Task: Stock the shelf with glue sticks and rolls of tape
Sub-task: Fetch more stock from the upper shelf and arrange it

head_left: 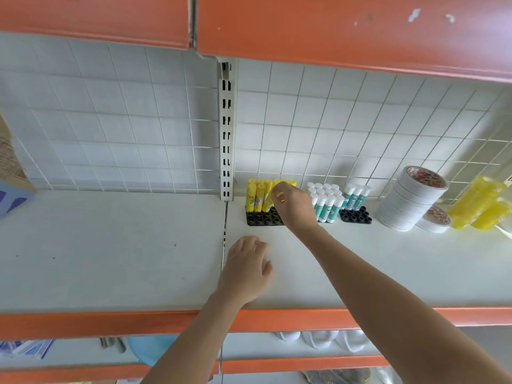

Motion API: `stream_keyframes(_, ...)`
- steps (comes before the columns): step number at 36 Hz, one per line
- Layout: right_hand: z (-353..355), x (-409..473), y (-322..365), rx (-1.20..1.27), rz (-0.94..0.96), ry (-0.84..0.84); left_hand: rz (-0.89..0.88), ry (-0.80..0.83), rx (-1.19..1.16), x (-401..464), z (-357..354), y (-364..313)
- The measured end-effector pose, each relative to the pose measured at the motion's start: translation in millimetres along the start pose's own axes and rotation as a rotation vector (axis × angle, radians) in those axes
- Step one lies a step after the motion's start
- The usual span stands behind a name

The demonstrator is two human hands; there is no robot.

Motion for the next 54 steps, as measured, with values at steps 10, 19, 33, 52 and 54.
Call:
stream_keyframes(10,-3,2,10,-0.177,0.209,-0.024,-0.016,-0.002,0.01,0,-1,0)
stream_keyframes(19,-11,6,11,-0.378,0.196,0.223,-0.005,-0.001,0.015,1,-3,1)
stream_keyframes(33,-6,-21,14,-0.273,0.073,0.297,-0.023,0.018,0.031,1,-2,-1)
stream_keyframes(52,104,-93,-2,-0.326,-0.017,0.327,0.027,0.312,0.379,1,17,-44)
stream_keyframes(54,125,-102,-4,-0.315,-0.017,0.308,0.01,0.299,0.328,0,29,-68)
Point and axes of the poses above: each hand's wrist, its own x-axis towards the middle knuckle, its own z-axis out of the back of the hand, y = z × x, the point moved 8 cm from there along x, towards the middle knuckle, and after that the axes turned 6 degrees about z, right-handed, at the moved point
